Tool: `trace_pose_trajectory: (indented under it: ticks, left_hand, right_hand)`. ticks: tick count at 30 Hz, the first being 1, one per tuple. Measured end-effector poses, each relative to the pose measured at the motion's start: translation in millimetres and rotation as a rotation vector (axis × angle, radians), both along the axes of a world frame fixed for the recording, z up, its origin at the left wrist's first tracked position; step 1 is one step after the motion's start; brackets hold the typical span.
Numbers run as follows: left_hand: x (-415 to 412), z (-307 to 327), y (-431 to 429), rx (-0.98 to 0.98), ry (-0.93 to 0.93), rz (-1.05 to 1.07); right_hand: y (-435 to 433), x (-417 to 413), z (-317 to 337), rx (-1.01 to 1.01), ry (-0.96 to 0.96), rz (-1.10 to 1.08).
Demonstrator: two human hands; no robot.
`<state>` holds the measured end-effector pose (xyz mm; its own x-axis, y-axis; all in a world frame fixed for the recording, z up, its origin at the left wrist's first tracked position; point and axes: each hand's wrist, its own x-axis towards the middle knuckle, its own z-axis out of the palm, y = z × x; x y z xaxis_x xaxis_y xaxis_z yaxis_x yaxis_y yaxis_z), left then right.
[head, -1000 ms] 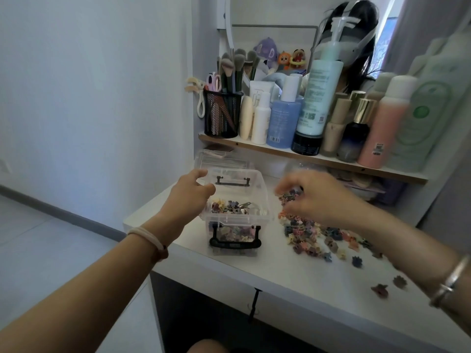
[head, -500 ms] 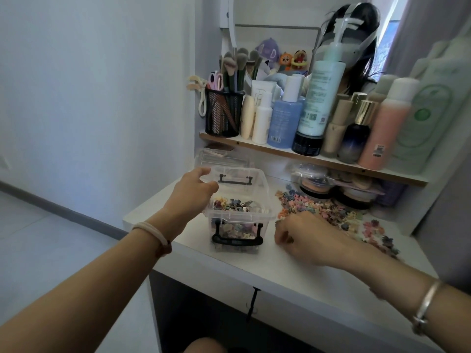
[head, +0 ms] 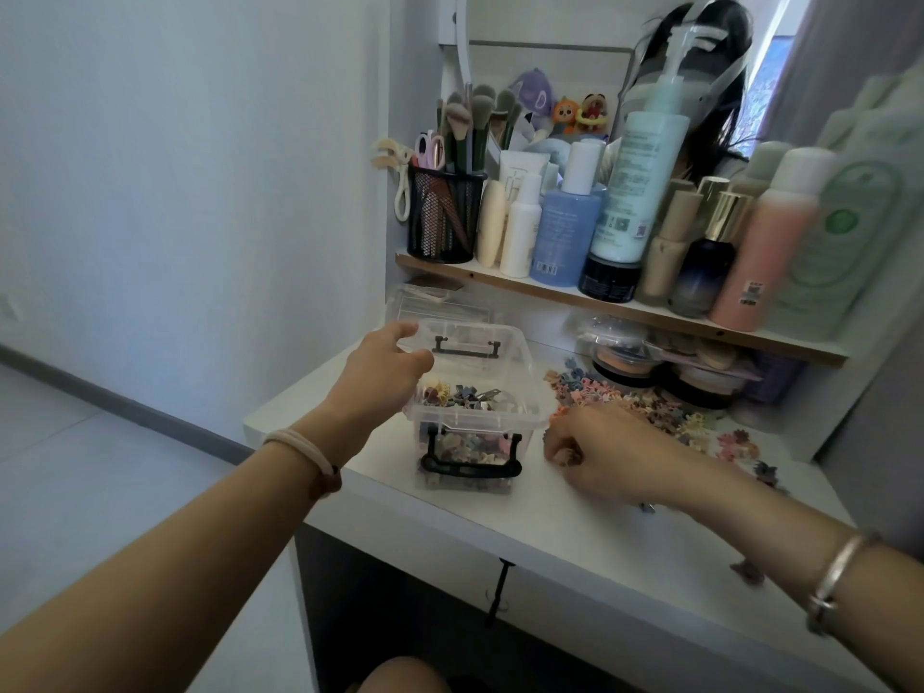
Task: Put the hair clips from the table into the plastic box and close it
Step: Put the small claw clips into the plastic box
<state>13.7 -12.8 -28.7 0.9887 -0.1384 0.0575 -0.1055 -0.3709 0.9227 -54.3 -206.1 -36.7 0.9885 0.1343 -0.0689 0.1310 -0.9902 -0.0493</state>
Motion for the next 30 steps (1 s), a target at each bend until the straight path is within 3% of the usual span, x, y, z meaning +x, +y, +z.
trace_pose_trajectory:
  ticks: [4, 7, 10, 12, 13, 15, 19, 25, 30]
  left_hand:
    - [-1.1, 0.6, 0.4, -0.001, 0.011, -0.010]
    - [-1.2, 1.2, 0.3, -0.007, 0.011, -0.015]
    - [-0.8, 1.3, 0.1, -0.005, 0.013, -0.015]
    - [-0.6, 1.0, 0.2, -0.001, 0.011, -0.012]
    - [-1.1, 1.0, 0.3, -0.002, 0.013, -0.012]
    - [-2.0, 1.4, 0.0, 0.000, 0.015, -0.012]
    - [-0.6, 1.7, 0.2, 0.005, 0.000, -0.005]
    - [4.1, 2.3, 4.4, 0.003, -0.005, 0.017]
    - [4.7, 3.2, 5.5, -0.001, -0.002, 0.011]
  right_hand:
    - [4.5, 0.8, 1.5, 0.025, -0.036, 0.000]
    - [3.4, 2.3, 16.0, 0.120, -0.184, -0.049]
    - [5.9, 3.6, 43.9, 0.495, -0.384, -0.106]
    - [13.8, 4.0, 59.3, 0.815, -0.350, -0.068]
    - [19.0, 4.4, 63.8, 0.883, -0.281, -0.041]
    - [24.8, 8.0, 65.2, 0.819, -0.187, 0.002]
    - [13.4, 15.7, 54.7, 0.618, -0.284, -0.051]
    - [0.8, 14.3, 10.8, 0.051, 0.039, -0.030]
    - [6.1, 18.4, 6.4, 0.017, 0.052, 0.006]
